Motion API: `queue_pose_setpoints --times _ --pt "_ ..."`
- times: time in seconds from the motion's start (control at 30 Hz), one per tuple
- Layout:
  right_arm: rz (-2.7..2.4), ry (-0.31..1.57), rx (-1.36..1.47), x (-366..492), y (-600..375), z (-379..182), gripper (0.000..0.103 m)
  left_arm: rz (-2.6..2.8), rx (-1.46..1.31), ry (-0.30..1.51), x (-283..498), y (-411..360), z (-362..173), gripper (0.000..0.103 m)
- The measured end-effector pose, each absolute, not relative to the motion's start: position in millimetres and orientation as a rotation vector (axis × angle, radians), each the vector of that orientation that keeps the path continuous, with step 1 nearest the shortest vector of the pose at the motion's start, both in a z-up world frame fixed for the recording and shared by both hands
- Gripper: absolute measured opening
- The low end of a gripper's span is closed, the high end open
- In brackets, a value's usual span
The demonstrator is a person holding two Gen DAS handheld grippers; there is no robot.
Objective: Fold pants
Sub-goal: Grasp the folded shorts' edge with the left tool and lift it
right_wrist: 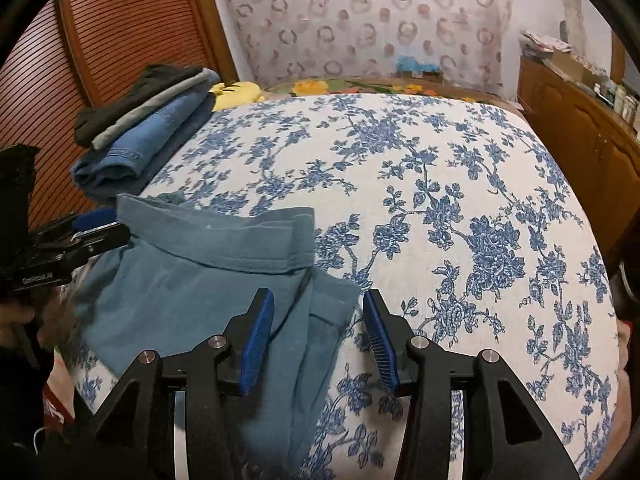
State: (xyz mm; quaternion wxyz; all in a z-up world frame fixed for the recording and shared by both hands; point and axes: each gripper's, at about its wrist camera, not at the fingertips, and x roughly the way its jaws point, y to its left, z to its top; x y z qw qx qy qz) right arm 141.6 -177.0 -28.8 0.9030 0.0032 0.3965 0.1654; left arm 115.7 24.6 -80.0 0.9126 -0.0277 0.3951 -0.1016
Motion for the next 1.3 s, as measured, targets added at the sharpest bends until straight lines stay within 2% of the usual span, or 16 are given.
queue_pose_setpoints --times 0.57,0.7,0.77,0.83,0.97,1.07,1.13,1.3 --pt "0.379 0.786 -0.092 131.0 -148.2 -35.3 0.048 -0.208 -0.088 0.835 122.4 27.8 -88.9 0.080" --pt "0.366 0.771 -0.111 129.5 -145.5 -38.4 0.048 -0.264 -0.154 0.829 125.9 30.9 -85.1 0.066" --pt "0.366 0.771 -0.107 129.0 -145.5 -39.5 0.048 -0.273 -0.160 0.827 127.6 30.6 -83.7 0.054" --pt "0.365 0.771 -0.106 131.6 -145.6 -41.1 0.048 -0.282 -0.162 0.831 128.9 29.4 -83.7 0.051" --pt "0.365 0.770 -0.100 130.4 -147.6 -39.9 0.048 -0.270 -0.162 0.851 132.8 28.4 -88.0 0.051" --pt "0.370 0.777 -0.102 129.6 -147.3 -38.6 0.037 -0.277 -0.188 0.873 135.9 31.6 -92.4 0.051" --pt "0.385 0.783 -0.097 129.6 -148.1 -37.1 0.026 -0.284 -0.208 0.881 137.1 33.9 -92.8 0.051" --pt "0.413 0.792 -0.069 131.3 -150.2 -36.1 0.014 -0.333 -0.252 0.892 137.3 33.9 -93.2 0.032"
